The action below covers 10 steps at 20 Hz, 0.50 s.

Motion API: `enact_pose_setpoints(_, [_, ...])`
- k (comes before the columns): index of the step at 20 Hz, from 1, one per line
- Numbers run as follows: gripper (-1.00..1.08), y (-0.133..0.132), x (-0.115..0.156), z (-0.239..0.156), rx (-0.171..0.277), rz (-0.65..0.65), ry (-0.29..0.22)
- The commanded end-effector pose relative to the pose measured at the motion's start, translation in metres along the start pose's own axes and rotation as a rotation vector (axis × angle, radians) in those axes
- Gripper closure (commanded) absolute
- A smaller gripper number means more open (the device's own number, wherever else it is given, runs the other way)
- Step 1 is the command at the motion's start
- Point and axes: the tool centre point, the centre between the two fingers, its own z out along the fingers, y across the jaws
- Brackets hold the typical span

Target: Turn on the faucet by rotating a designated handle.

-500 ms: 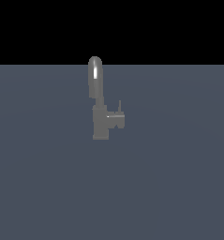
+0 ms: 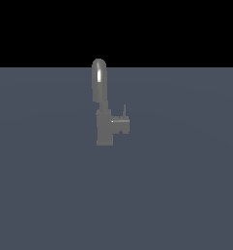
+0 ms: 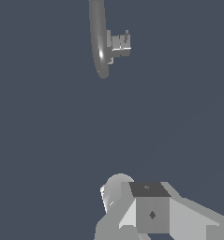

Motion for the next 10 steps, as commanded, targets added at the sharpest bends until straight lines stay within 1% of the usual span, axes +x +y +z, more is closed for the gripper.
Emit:
enact_pose_setpoints(1, [1.08, -0.001, 0.006, 0.001, 0.012, 0.013, -0.013])
enact_pose_setpoints(6, [1.08, -0.003, 0.023, 0.003, 0.051, 0.052, -0.054])
enact_pose_setpoints(10, [1.08, -0.005, 0.042, 0.007, 0.094, 0.095, -0.099])
